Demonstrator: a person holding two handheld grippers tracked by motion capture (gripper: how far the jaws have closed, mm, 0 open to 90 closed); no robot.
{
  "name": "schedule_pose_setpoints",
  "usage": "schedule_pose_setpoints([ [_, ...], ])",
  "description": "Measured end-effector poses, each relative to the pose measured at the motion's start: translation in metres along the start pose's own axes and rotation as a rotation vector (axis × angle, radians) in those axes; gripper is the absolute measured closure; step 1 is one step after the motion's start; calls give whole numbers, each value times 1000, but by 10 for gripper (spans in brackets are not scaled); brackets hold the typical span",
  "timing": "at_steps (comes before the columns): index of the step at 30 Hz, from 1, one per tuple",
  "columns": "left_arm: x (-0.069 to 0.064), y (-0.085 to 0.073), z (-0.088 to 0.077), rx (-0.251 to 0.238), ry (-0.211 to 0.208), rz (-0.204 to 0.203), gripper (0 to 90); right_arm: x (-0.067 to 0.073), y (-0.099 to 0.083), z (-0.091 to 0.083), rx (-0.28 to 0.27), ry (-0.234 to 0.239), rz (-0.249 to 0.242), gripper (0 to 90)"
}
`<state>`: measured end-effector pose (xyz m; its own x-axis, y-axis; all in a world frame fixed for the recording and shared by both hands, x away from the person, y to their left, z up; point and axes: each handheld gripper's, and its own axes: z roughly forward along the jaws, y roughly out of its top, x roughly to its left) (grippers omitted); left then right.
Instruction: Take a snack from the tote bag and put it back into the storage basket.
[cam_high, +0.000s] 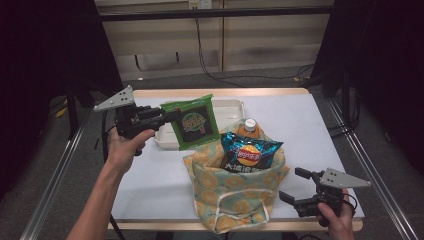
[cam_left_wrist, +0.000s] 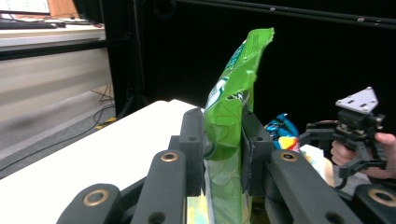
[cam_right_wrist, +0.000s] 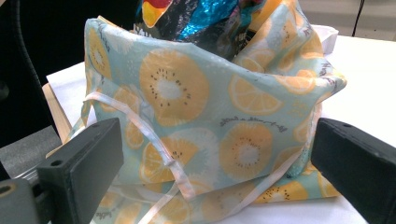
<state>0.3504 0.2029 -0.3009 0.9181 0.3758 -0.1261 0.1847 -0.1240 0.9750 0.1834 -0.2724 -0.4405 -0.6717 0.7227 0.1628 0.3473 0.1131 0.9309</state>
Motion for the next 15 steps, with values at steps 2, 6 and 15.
schedule_pose_setpoints([
  [2,5,-1,-4,-5,6,-5,746,0,0,0,3,-1,2,20],
  [6,12,-5,-13,18,50,-8,746,0,0,1,6,-4,4,21],
  [15,27,-13,-14,43,85,-16,746,0,0,1,8,-1,-5,23],
])
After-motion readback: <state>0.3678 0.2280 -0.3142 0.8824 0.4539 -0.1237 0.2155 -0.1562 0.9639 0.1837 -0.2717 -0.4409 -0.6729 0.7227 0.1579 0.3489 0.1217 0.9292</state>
